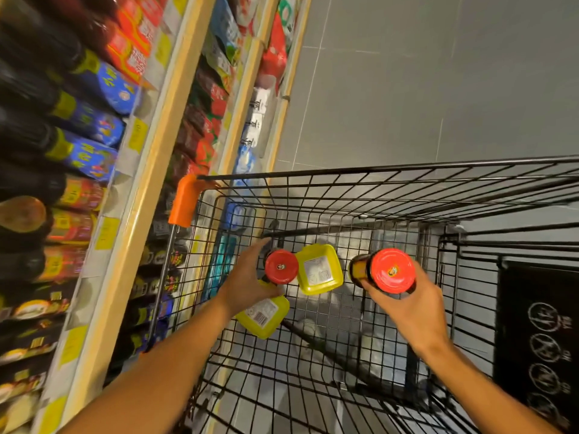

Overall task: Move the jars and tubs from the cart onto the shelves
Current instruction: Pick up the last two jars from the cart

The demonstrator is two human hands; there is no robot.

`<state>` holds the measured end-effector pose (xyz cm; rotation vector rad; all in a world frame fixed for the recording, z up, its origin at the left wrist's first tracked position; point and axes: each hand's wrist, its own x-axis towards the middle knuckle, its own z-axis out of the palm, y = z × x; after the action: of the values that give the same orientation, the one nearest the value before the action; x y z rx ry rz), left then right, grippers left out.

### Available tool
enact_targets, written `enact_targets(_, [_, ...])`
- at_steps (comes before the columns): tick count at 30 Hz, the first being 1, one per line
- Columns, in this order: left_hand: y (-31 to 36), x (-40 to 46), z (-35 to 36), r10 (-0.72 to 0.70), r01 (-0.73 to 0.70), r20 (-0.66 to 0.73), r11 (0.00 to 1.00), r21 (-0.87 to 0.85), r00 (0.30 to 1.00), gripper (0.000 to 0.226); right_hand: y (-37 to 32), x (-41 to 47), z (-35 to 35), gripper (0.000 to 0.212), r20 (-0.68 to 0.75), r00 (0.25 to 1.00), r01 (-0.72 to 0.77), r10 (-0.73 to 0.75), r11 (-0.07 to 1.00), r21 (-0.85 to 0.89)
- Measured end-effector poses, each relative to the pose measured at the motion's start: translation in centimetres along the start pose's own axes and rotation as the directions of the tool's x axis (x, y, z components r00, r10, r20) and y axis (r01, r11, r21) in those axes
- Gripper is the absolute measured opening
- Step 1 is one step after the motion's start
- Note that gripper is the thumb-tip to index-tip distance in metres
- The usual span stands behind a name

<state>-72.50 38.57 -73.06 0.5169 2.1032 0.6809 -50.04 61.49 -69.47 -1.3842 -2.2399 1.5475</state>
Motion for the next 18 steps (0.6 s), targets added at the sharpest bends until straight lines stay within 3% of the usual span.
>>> enact_targets(4, [-0.3, 1.2, 1.3, 0.12, -0.119, -0.047, 0.992, 0.032, 0.992, 0.088, -0.2, -0.3, 0.2, 0.077, 0.021, 1.0, 0.008, -0.008, 1.0, 0.014])
enact_targets(8, [-0.4, 1.3, 1.8, 0.151, -0.15, -0.11, 0.989, 0.02, 0.982, 0.065, -0.5, -0.4, 0.4, 0.077, 0.025, 1.0, 0.002, -0.002, 1.0, -0.025])
enact_targets(10, [0.2, 0.8, 1.8, 0.108, -0.112, -0.181, 0.994, -0.014, 0.978, 0.066, -1.2, -0.6, 0.3, 0.073, 0.011, 1.0, 0.013, -0.013, 0.999, -0.041])
enact_targets(14, [2.8, -1.9, 1.1, -0.113, 0.05, -0.379, 0.983, -0.174, 0.918, 0.065, -4.0, -1.8, -0.6, 0.076, 0.0, 1.0, 0.013, -0.013, 1.0, -0.02])
enact_targets(18, [7.5, -6.5, -1.9, -0.169, 0.038, -0.494, 0.964, -0.263, 0.853, 0.064, -9.4, -3.7, -3.3, 0.071, 0.027, 0.999, 0.046, -0.046, 0.999, 0.004])
